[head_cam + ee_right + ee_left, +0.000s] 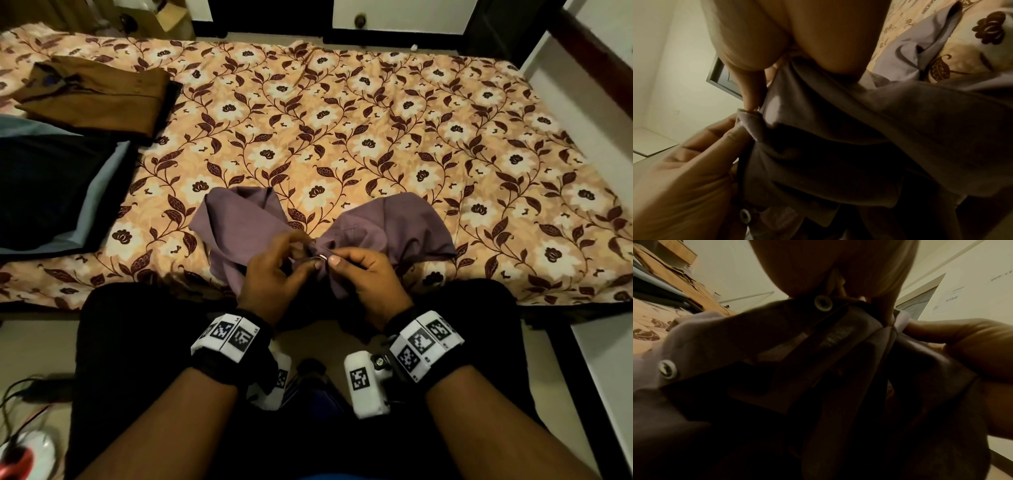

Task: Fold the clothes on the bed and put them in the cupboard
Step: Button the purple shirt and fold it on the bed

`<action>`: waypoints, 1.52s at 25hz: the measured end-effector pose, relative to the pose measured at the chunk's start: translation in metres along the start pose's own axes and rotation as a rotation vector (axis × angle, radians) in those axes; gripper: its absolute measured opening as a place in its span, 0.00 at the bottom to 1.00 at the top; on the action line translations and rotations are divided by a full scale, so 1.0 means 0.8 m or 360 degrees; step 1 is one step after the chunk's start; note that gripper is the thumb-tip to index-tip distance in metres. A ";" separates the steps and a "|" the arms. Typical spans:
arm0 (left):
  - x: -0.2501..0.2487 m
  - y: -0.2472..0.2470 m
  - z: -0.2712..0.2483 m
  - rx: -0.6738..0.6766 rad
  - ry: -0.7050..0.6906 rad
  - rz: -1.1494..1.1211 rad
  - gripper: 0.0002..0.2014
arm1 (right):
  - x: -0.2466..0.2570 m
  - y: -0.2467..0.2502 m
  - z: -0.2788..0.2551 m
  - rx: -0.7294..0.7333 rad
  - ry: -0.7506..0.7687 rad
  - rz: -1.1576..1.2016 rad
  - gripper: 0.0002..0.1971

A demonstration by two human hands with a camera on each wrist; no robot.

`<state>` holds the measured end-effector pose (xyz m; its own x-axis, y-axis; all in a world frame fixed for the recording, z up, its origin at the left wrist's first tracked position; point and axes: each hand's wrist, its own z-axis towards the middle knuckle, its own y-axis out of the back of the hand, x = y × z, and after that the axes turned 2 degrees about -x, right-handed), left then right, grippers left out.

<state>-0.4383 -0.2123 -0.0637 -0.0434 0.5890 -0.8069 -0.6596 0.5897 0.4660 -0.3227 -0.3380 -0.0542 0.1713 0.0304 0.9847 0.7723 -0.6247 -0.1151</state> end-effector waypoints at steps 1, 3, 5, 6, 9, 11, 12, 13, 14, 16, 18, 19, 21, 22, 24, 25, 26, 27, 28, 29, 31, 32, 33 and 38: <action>-0.001 -0.002 0.000 -0.0004 -0.0044 0.0074 0.11 | 0.000 0.002 0.000 0.0010 0.0013 -0.0003 0.09; -0.002 -0.004 0.002 -0.0011 -0.0152 0.0254 0.13 | 0.001 0.005 0.001 0.0023 0.0075 -0.0082 0.09; -0.006 -0.004 0.009 -0.0021 -0.0127 0.0301 0.11 | 0.005 0.009 0.003 0.0025 0.0192 -0.0247 0.07; -0.010 -0.002 0.014 0.0003 -0.0086 0.0265 0.11 | 0.007 0.011 0.005 0.0018 0.0259 -0.0341 0.07; -0.012 0.006 0.030 0.0198 -0.0084 0.0228 0.18 | 0.010 0.014 0.012 -0.0008 0.0454 -0.0693 0.07; -0.008 0.004 0.037 0.0158 -0.0121 0.0236 0.10 | 0.006 0.015 0.016 -0.0072 0.0605 -0.1016 0.10; -0.006 0.001 0.039 0.0092 -0.0117 0.0222 0.07 | 0.005 0.014 0.017 -0.0151 0.0682 -0.1207 0.11; -0.006 -0.003 0.040 0.0018 -0.0120 0.0202 0.05 | 0.006 0.011 0.018 -0.0256 0.0753 -0.1389 0.12; -0.007 -0.007 0.041 -0.0050 -0.0139 0.0189 0.04 | 0.007 0.008 0.019 -0.0359 0.0821 -0.1545 0.13; -0.015 -0.012 0.046 -0.0150 -0.0170 0.0170 0.09 | 0.013 0.003 0.023 -0.0490 0.0944 -0.1701 0.15; -0.020 -0.011 0.055 -0.0141 -0.0173 0.0141 0.12 | 0.018 0.006 0.026 -0.0443 0.0986 -0.1608 0.18; -0.021 -0.010 0.058 -0.0117 -0.0192 0.0139 0.11 | 0.019 0.009 0.027 -0.0371 0.0980 -0.1500 0.19; -0.020 -0.008 0.057 -0.0104 -0.0205 0.0100 0.07 | 0.020 0.017 0.030 -0.0214 0.0949 -0.1364 0.19; -0.018 -0.007 0.056 -0.0106 -0.0182 0.0047 0.04 | 0.021 0.019 0.030 -0.0143 0.0926 -0.1351 0.20; -0.017 -0.007 0.051 -0.0088 -0.0085 -0.0053 0.04 | 0.020 0.020 0.029 -0.0077 0.0884 -0.1351 0.20; -0.019 -0.008 0.050 -0.0081 -0.0037 -0.0102 0.05 | 0.020 0.020 0.027 -0.0086 0.0876 -0.1343 0.20; -0.021 -0.009 0.051 -0.0083 -0.0006 -0.0143 0.04 | 0.020 0.020 0.027 -0.0108 0.0881 -0.1324 0.20; -0.023 -0.008 0.052 -0.0081 -0.0007 -0.0161 0.04 | 0.020 0.017 0.029 -0.0147 0.0880 -0.1304 0.20; -0.025 -0.009 0.056 -0.0067 -0.0041 -0.0151 0.04 | 0.020 0.019 0.030 -0.0208 0.0867 -0.1286 0.21; -0.027 -0.008 0.059 -0.0061 -0.0095 -0.0124 0.04 | 0.020 0.018 0.032 -0.0254 0.0850 -0.1270 0.21; -0.031 -0.005 0.064 -0.0017 -0.0183 -0.0064 0.05 | 0.024 0.017 0.034 -0.0338 0.0826 -0.1281 0.21; -0.032 -0.004 0.068 0.0016 -0.0190 -0.0041 0.06 | 0.027 0.017 0.035 -0.0391 0.0805 -0.1344 0.20; -0.032 -0.003 0.071 0.0041 -0.0175 -0.0016 0.06 | 0.030 0.015 0.035 -0.0458 0.0776 -0.1441 0.19; -0.043 -0.005 0.088 0.0201 -0.0135 0.0265 0.12 | 0.049 0.008 0.042 -0.0695 0.0485 -0.1675 0.12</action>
<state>-0.3813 -0.1961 -0.0122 -0.0768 0.7254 -0.6841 -0.5492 0.5418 0.6362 -0.2906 -0.3147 -0.0203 -0.6238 0.5395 0.5656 0.1612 -0.6192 0.7685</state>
